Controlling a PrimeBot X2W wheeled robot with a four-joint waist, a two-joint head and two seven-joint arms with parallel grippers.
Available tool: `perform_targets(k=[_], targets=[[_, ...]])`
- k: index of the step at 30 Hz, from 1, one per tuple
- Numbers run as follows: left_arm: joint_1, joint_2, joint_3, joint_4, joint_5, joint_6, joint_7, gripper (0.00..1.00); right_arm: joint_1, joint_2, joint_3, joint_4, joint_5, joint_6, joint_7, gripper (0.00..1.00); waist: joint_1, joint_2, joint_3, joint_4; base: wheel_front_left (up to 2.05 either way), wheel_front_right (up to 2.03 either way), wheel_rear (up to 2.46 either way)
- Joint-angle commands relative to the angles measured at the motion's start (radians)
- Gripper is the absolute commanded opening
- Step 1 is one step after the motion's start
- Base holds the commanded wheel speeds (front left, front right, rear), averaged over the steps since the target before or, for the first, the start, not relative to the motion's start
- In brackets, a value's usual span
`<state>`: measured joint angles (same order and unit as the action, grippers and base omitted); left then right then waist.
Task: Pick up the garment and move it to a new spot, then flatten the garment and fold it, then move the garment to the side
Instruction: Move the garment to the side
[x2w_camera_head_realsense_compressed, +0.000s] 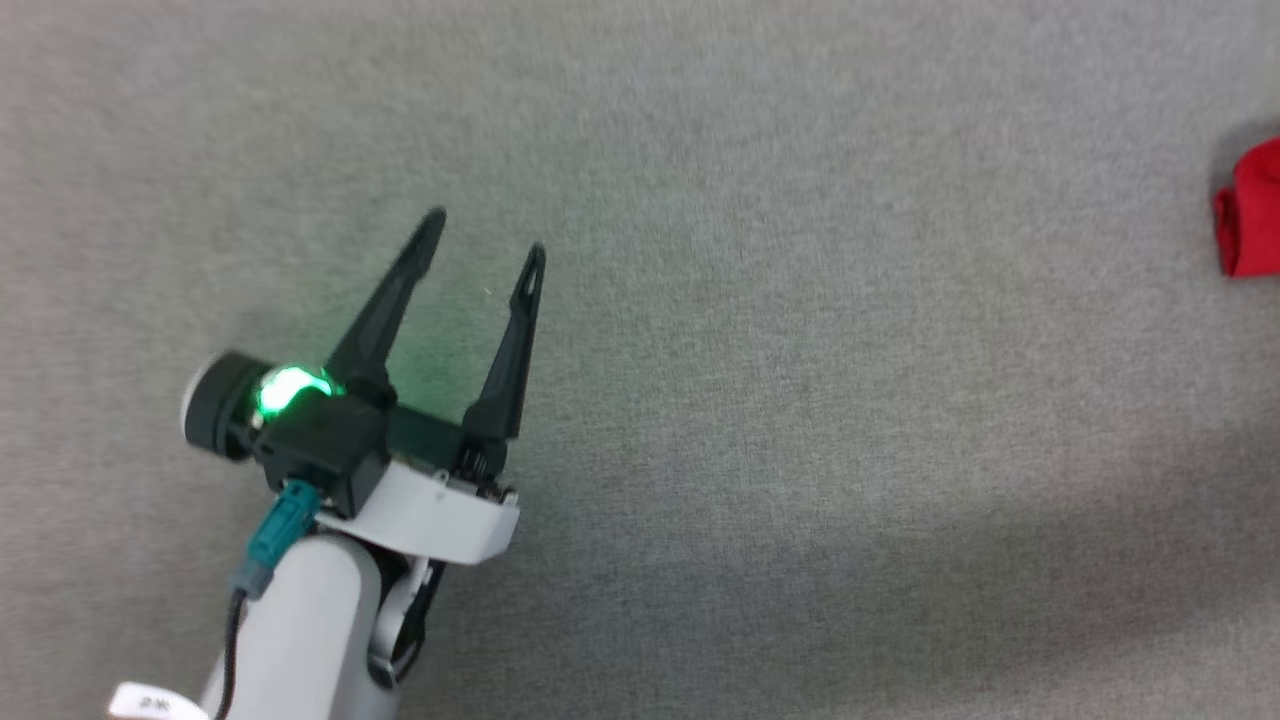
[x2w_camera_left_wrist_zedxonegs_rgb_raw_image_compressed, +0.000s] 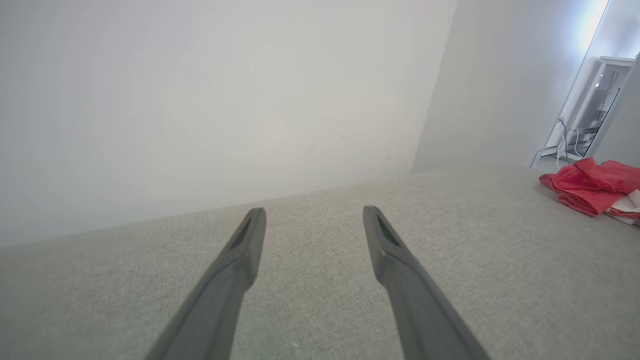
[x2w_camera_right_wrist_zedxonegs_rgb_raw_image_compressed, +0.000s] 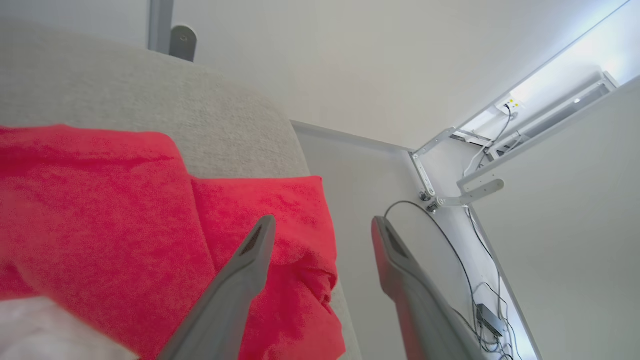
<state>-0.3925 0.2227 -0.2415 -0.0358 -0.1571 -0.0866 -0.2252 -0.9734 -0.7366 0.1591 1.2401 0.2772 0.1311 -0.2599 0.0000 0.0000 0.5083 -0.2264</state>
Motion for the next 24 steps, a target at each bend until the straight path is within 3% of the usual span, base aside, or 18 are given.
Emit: perform_targets(k=[1,9,17,24], targets=[[0.028,-0.007,0.007,0.016,-0.011,0.008,-0.013,1.00,0.025,0.012,0.003,-0.024,0.000,-0.001,-0.004,1.00,0.0000,0.0000,-0.082,0.034,0.00,0.00,0.00],[0.145,-0.019,0.057,0.102,-0.059,0.033,-0.036,1.00,0.159,0.112,0.056,-0.257,0.075,-0.001,-0.006,1.00,0.0000,0.0000,-0.205,0.084,0.00,0.00,0.00],[0.238,-0.025,0.115,0.140,-0.078,0.027,-0.040,1.00,0.323,0.222,0.128,-0.483,0.173,-0.001,-0.006,1.00,0.0000,0.0000,-0.297,0.140,0.00,0.00,0.00],[0.286,-0.040,0.147,0.162,-0.066,0.010,-0.039,1.00,0.461,0.281,0.083,-0.666,0.195,-0.001,-0.006,1.00,0.0000,0.0000,-0.361,0.179,0.00,0.00,0.00]])
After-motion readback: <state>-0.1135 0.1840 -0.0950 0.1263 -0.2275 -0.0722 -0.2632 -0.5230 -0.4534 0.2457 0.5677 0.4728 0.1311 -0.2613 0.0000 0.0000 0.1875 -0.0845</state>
